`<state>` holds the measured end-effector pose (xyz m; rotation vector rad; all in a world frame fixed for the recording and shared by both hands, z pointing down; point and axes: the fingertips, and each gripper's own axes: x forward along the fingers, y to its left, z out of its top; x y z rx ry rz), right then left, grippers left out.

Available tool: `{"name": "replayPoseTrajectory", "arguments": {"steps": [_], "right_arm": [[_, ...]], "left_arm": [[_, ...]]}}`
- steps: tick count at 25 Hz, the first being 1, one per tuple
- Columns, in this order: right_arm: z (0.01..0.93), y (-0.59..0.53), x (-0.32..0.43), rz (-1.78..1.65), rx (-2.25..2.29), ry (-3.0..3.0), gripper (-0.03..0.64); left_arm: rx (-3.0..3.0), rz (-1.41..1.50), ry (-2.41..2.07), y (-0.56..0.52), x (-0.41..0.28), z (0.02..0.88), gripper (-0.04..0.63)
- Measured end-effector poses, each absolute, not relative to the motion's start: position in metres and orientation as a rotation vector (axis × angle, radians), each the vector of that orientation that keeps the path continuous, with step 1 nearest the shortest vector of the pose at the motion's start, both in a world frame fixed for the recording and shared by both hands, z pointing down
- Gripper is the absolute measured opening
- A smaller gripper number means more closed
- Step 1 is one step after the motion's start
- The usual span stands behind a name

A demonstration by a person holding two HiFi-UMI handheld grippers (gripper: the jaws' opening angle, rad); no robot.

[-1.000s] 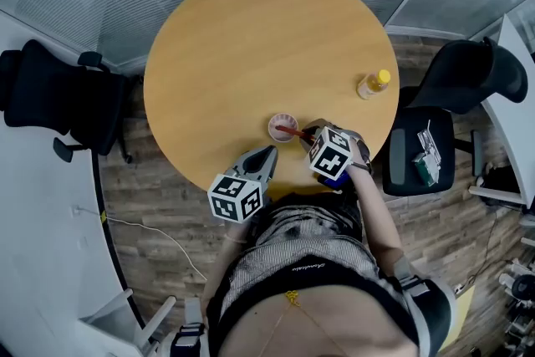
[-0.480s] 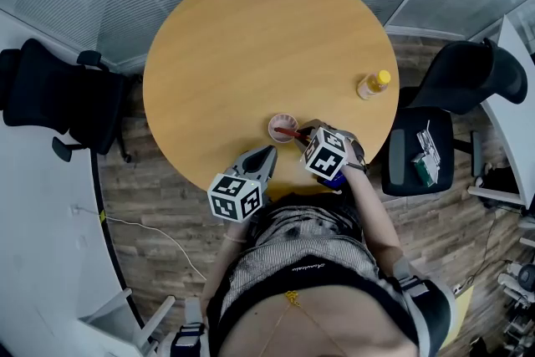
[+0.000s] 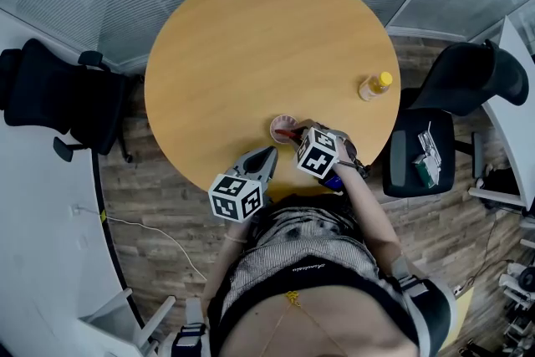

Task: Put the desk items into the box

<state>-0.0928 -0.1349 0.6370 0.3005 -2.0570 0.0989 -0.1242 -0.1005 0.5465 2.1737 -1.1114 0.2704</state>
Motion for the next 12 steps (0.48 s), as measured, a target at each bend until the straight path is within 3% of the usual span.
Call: {"name": "replayPoseTrajectory", "arguments": {"steps": [12], "right_arm": [[0.6311,-0.1390,-0.0936,0.112,0.325,-2.107,0.061]], "left_arm": [[2.172,0.272,-1.106,-0.1020,-0.1242,0.5469,0.018]]}}
